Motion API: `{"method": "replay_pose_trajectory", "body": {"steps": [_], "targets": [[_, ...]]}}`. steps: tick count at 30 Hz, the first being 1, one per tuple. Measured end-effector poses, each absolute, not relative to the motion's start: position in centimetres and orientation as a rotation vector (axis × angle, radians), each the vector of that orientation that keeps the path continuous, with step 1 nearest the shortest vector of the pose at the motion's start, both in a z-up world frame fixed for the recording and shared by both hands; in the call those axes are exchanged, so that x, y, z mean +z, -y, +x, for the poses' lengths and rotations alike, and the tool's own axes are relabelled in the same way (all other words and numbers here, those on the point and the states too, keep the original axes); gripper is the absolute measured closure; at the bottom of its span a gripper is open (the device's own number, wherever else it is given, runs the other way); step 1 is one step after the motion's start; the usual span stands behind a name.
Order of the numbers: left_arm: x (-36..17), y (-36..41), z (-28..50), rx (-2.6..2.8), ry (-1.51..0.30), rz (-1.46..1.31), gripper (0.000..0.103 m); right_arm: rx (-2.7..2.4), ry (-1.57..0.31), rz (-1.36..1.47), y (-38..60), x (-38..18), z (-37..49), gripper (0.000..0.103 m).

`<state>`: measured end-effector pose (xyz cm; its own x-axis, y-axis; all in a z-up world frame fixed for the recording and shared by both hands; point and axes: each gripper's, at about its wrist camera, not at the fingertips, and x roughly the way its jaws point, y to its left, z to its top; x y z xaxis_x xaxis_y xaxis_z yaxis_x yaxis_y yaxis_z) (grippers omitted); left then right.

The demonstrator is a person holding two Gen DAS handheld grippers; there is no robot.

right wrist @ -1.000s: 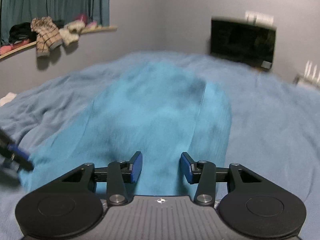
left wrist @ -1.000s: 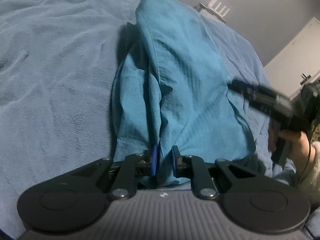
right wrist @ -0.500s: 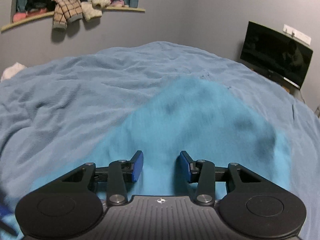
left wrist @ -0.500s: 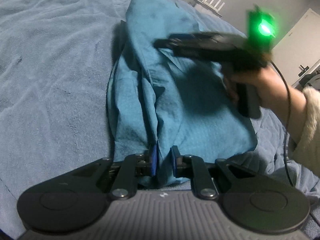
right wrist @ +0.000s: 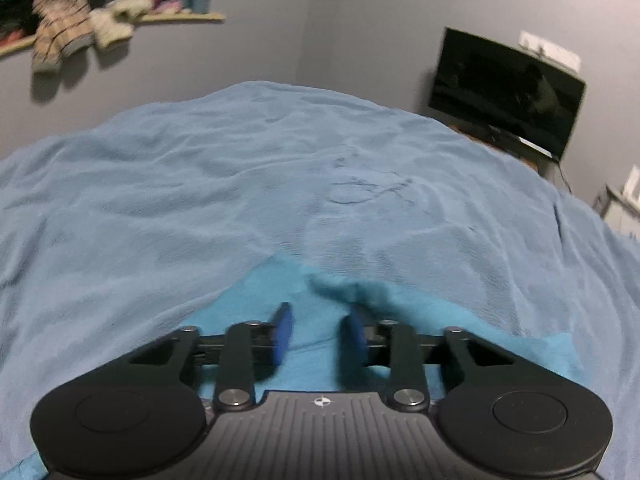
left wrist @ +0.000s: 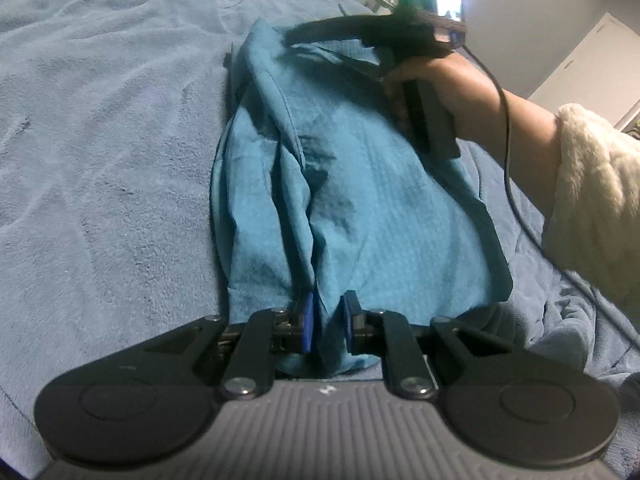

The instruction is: Fold large clothes

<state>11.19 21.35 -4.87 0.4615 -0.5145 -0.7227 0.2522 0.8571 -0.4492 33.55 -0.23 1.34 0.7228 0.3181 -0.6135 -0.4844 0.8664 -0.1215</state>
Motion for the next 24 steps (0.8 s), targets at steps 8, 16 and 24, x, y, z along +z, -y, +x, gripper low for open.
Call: {"method": "replay_pose_trajectory", "body": {"steps": [8,16,24], "targets": [[-5.0,-21.5,11.2,-0.488,-1.000,-0.288,0.092,0.529,-0.444,-0.218,8.4,5.1,28.9,0.051],[-4.8,-20.8,11.1,-0.459,-1.008,-0.268,0.090,0.416,-0.524,-0.295,12.8,1.8,30.8,0.051],[-5.5,-20.9,11.5,-0.445,-1.031,-0.263,0.082,0.326,-0.605,0.036,19.8,1.8,33.6,0.033]]}}
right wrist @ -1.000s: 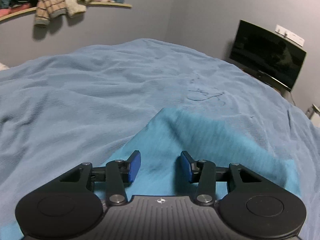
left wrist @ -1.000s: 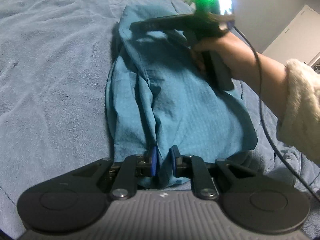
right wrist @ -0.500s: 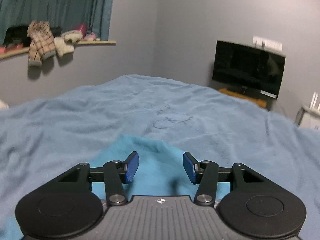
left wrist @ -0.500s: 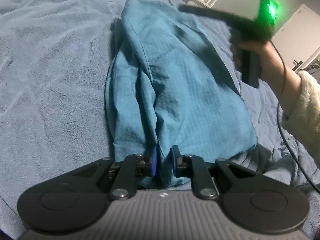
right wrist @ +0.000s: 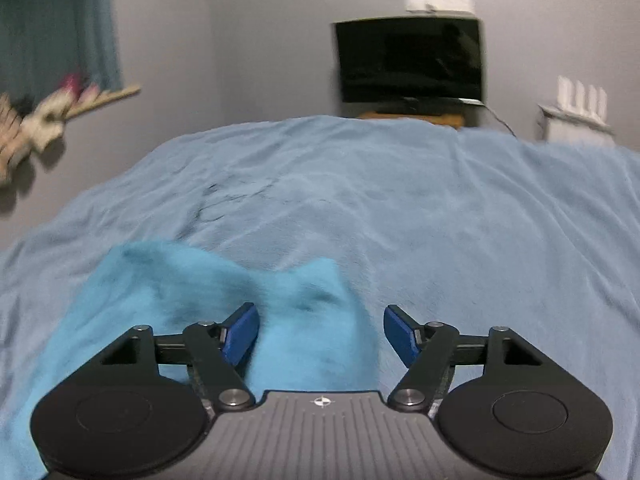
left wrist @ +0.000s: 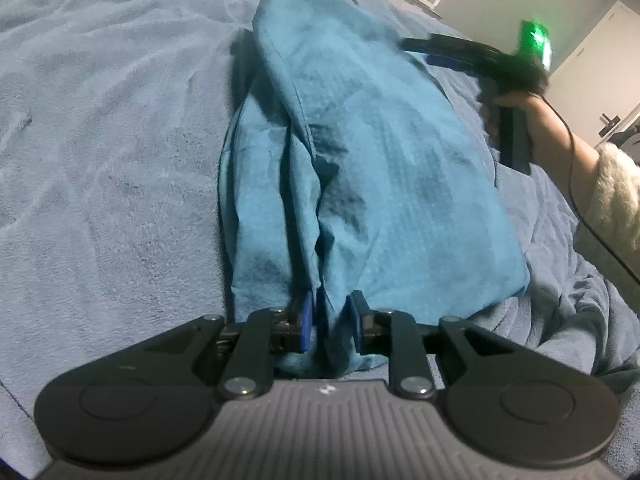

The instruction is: Fold large clothes

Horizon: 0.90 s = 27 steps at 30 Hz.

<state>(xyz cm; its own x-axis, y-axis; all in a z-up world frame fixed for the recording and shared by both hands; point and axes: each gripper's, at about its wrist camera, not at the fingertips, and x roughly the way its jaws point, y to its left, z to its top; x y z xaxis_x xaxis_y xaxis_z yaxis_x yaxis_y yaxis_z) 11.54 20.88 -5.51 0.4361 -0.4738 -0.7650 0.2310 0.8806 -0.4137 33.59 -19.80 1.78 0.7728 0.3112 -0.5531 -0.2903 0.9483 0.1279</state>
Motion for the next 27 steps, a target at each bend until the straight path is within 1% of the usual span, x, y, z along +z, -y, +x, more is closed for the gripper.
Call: {"method": "replay_pose_trajectory", "body": {"steps": [3,5,7,9,10,11,12,13,14,16,18,19,20,22,24,27], "targets": [[-5.8,-20.9,11.9,-0.446,-1.034,-0.270,0.081,0.321,-0.622,0.099,22.1,1.5,32.3,0.033],[-5.6,-20.8,11.6,-0.455,-1.012,-0.267,0.081,0.331,-0.640,0.191,23.6,1.4,30.3,0.033],[-5.2,-20.9,11.2,-0.455,-0.988,-0.271,0.079,0.330,-0.622,0.225,24.6,1.4,27.2,0.031],[-4.5,-20.7,10.7,-0.432,-0.949,-0.269,0.073,0.328,-0.597,0.208,25.1,1.7,23.2,0.029],[-4.0,-20.6,10.2,-0.409,-0.920,-0.260,0.064,0.324,-0.581,0.196,25.2,1.8,21.2,0.026],[-3.4,-20.6,9.8,-0.397,-0.890,-0.251,0.057,0.327,-0.574,0.179,25.2,1.9,18.9,0.023],[-2.6,-20.3,9.3,-0.381,-0.849,-0.242,0.054,0.329,-0.568,0.166,25.1,2.1,17.2,0.020],[-1.9,-19.9,8.7,-0.365,-0.816,-0.236,0.044,0.326,-0.569,0.155,25.4,2.4,15.3,0.019],[-1.2,-19.3,8.1,-0.351,-0.779,-0.231,0.037,0.322,-0.574,0.142,25.4,2.4,13.3,0.018],[-0.1,-17.8,6.9,-0.326,-0.729,-0.202,0.032,0.321,-0.595,0.138,25.4,2.4,10.4,0.015],[0.8,-15.7,5.6,-0.283,-0.700,-0.127,0.027,0.325,-0.619,0.118,25.2,2.2,7.6,0.010],[1.0,-14.6,5.0,-0.253,-0.688,-0.089,0.025,0.332,-0.629,0.098,25.0,2.3,6.2,0.009],[1.1,-13.6,4.3,-0.226,-0.685,-0.054,0.024,0.336,-0.637,0.070,24.6,2.2,4.8,0.008],[1.0,-12.1,3.3,-0.191,-0.707,-0.006,0.023,0.347,-0.655,0.037,24.1,2.3,2.4,0.005],[0.6,-11.2,2.4,-0.162,-0.775,-0.011,0.020,0.356,-0.678,0.029,23.6,2.3,0.7,0.001],[0.2,-10.6,1.0,-0.116,-0.860,-0.024,0.019,0.375,-0.707,0.003,22.6,1.8,-2.1,0.001]]}}
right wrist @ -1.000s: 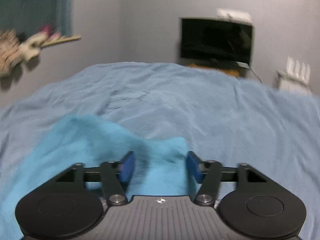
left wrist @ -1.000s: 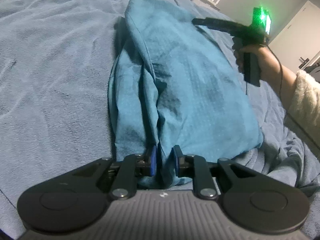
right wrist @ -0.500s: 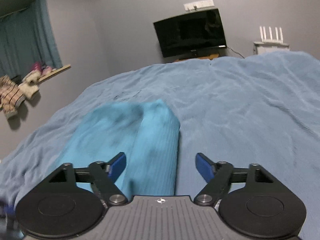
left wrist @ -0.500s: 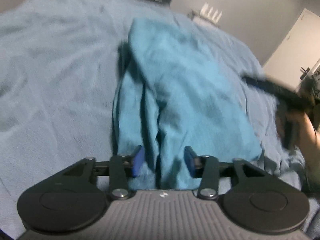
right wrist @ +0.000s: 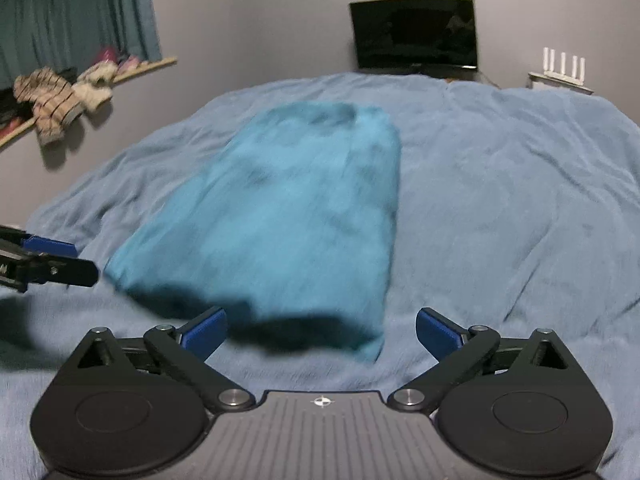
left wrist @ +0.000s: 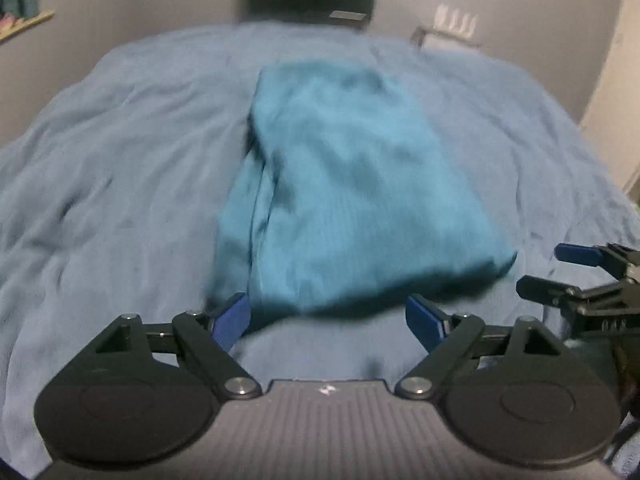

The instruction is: Fold large clothes

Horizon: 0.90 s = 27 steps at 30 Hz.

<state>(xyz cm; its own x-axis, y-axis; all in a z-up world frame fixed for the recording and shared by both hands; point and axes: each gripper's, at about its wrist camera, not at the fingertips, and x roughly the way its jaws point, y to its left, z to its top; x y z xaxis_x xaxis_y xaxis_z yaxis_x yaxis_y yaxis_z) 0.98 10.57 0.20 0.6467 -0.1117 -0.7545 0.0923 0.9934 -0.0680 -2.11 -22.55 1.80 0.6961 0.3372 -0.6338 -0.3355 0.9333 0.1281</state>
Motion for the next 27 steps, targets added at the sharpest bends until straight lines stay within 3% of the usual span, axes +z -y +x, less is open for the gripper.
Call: {"method": "replay_pose_trajectory", "body": {"steps": [11,27], "targets": [[-1.3,-6.2,-2.6,-0.048,-0.922,0.160,0.014,0.402,-0.752,-0.030,20.6,2.2,-7.7,0.000],[-1.8,-6.4,-1.7,-0.046,-0.957,0.145,0.014,0.408,-0.743,-0.024,22.0,2.5,-6.2,0.000]]}}
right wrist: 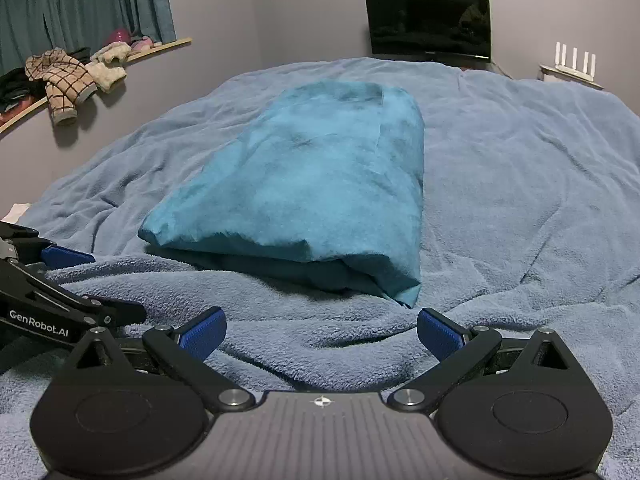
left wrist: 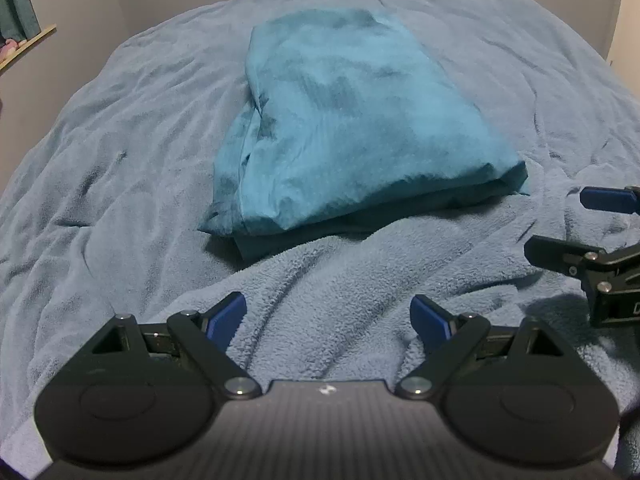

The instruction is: Fold large clothes

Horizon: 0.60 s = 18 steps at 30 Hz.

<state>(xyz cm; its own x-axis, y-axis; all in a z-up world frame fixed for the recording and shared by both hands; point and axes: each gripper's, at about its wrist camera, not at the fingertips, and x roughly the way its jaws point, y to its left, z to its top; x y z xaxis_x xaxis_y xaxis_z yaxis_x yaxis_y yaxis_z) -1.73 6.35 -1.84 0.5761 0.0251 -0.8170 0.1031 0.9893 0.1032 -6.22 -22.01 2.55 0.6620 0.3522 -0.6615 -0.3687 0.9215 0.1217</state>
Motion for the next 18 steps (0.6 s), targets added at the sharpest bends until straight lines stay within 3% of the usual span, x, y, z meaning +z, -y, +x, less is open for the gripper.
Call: {"method": "replay_pose_trajectory", "body": {"steps": [18], "targets": [[-1.94,-6.56,-1.59,-0.047,-0.960,0.141,0.014,0.404,-0.751,-0.036,22.27,2.40,-6.07,0.000]]}}
